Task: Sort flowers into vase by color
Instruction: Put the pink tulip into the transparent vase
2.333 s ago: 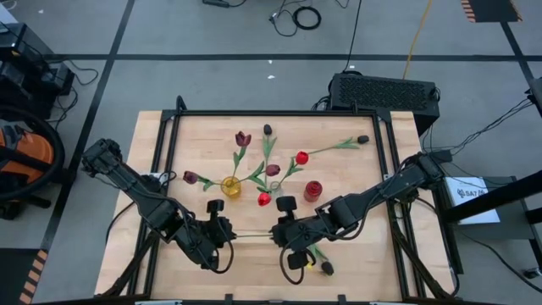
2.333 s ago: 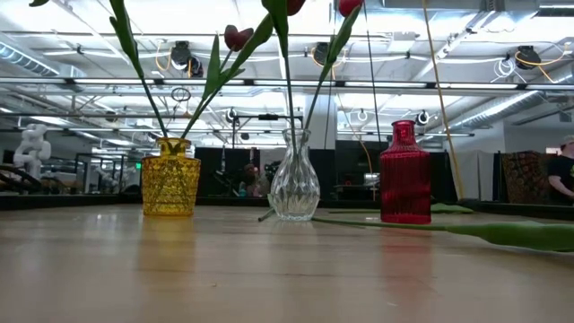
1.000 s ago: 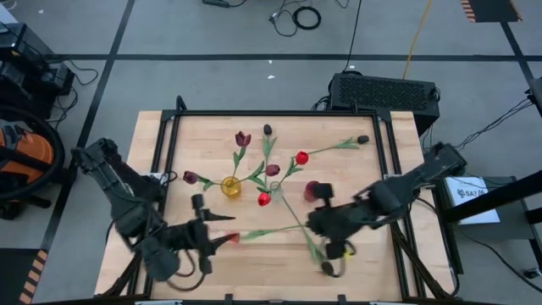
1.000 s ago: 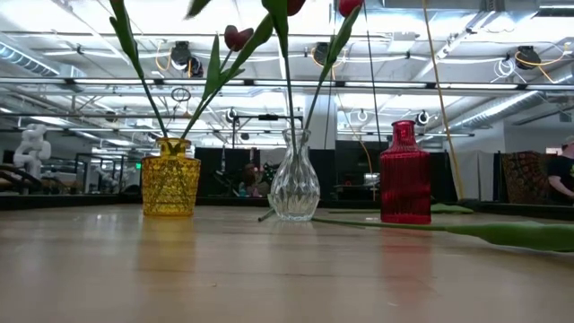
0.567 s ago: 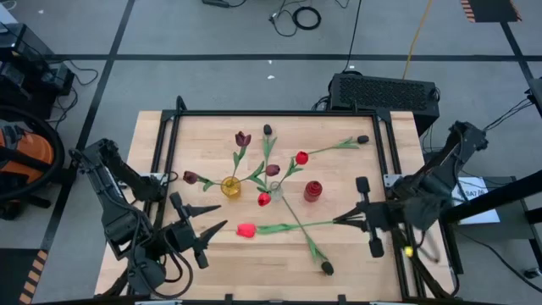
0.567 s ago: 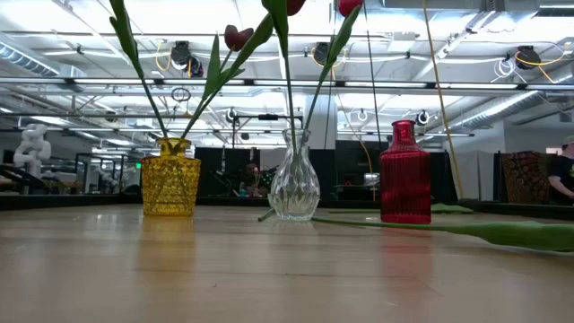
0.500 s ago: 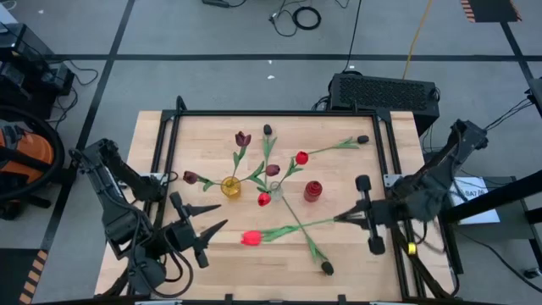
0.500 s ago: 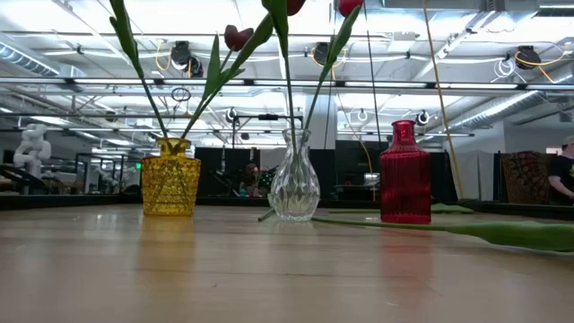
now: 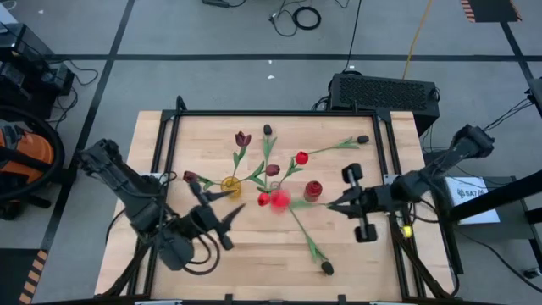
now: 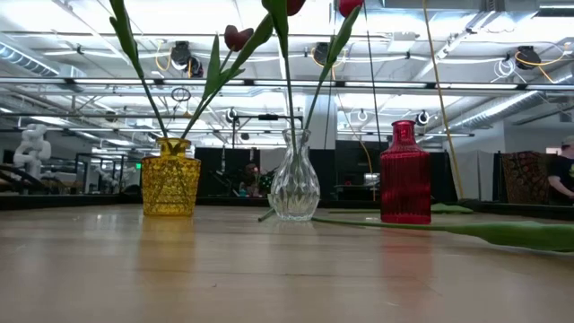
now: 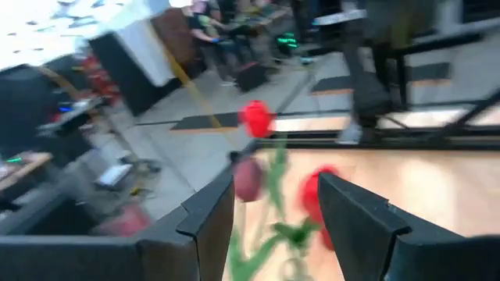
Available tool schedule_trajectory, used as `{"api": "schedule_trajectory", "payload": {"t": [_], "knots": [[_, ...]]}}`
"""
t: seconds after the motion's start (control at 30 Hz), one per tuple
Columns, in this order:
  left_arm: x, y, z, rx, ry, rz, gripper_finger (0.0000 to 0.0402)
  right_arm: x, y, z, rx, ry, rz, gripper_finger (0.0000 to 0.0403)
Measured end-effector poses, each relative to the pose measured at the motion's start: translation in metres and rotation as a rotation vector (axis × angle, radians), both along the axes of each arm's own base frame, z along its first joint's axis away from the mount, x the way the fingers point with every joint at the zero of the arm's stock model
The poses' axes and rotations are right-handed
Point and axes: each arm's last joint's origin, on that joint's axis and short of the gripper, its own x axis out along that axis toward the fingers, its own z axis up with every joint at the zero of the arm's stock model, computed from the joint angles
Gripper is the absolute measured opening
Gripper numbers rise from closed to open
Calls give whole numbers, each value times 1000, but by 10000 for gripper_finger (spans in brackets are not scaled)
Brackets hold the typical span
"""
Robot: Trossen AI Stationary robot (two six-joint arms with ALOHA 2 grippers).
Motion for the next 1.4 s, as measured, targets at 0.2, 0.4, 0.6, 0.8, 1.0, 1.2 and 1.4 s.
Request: {"api": "schedule_trajectory", "payload": {"t": [0.2, 0.4, 0.6, 0.8, 1.0, 1.2, 1.4], "knots": [[37, -11, 0, -29, -22, -244, 191, 39, 4, -17, 35, -120, -81, 2], [62, -18, 13, -10, -221, -456, 191, 73, 11, -29, 21, -127, -127, 2], [80, -1, 16, 11, -300, -405, 191, 93, 20, -27, 9, -124, -129, 2], [87, 11, 16, 10, -300, -379, 191, 94, 21, -23, 22, -130, -136, 2], [87, 10, 13, -19, -286, -401, 191, 95, 22, -23, 17, -128, -131, 2], [81, -2, 8, -59, -257, -411, 191, 94, 22, -23, 12, -135, -121, 6], [80, 1, 10, -33, -257, -288, 191, 94, 24, -23, 14, -136, -116, 8]]}}
